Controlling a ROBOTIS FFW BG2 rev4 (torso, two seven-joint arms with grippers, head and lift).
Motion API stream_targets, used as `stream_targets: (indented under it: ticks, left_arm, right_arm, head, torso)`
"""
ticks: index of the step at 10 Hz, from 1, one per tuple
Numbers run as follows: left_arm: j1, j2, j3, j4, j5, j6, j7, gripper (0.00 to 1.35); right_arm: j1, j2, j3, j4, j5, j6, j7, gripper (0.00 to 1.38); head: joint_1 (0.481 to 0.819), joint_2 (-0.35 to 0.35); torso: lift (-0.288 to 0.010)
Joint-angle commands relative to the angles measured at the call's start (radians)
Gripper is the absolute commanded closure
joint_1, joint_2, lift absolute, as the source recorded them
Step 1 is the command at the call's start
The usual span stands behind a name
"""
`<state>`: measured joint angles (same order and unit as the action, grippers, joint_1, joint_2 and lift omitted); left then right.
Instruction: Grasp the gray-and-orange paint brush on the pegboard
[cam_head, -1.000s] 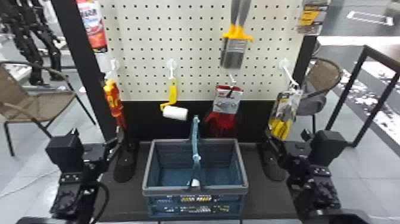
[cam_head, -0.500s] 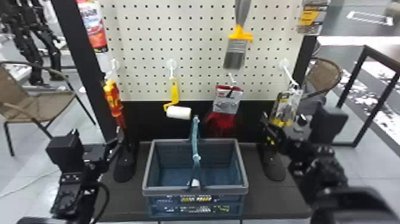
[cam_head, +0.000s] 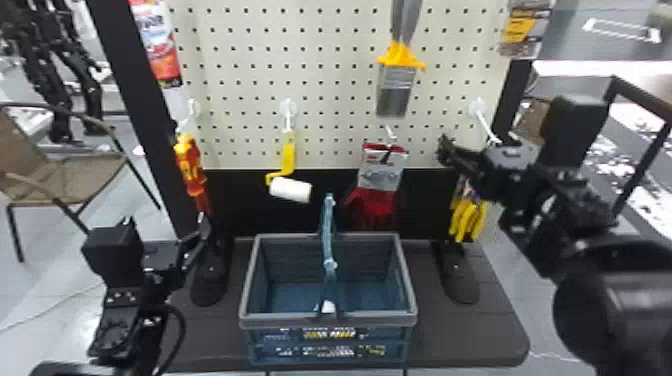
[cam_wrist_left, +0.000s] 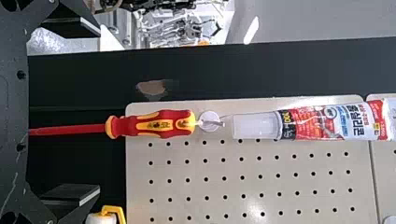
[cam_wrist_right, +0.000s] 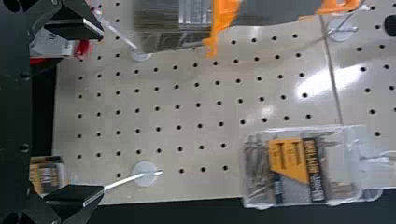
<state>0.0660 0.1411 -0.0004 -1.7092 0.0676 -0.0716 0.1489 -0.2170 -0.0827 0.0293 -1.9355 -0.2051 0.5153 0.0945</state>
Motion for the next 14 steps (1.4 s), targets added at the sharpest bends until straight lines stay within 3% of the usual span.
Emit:
stream_targets:
  ticks: [1,6,9,14]
  left_arm:
    - [-0.005,0.002,-0.004,0.0,0.0,0.003,0.001,0.13]
    - [-0.008,0.002,-0.007,0.005,0.003,0.009,0.0,0.13]
    - [-0.012,0.002,-0.016,0.011,-0.005,0.021,0.0,0.13]
    - [-0.029,0.018,-0.039,0.026,-0.006,0.035,0.0,0.13]
  right_arm:
    - [-0.058,-0.025,0.0,0.017,-0.008,0.012,0.024,0.12]
    - [-0.185,-0.069,0.0,0.076,-0.099,0.035,0.105,0.1]
    - [-0.211,-0.072,0.011,0.069,-0.201,0.078,0.114,0.1]
    - [-0.305,-0.094,0.077,0.087,-0.261,0.103,0.114,0.09]
  head:
    - [0.549,0.0]
    - [0.549,0.0]
    - [0.549,0.0]
    - [0.549,0.0]
  torso:
    - [-0.1]
    - [-0.1]
    - [-0.1]
    - [-0.1]
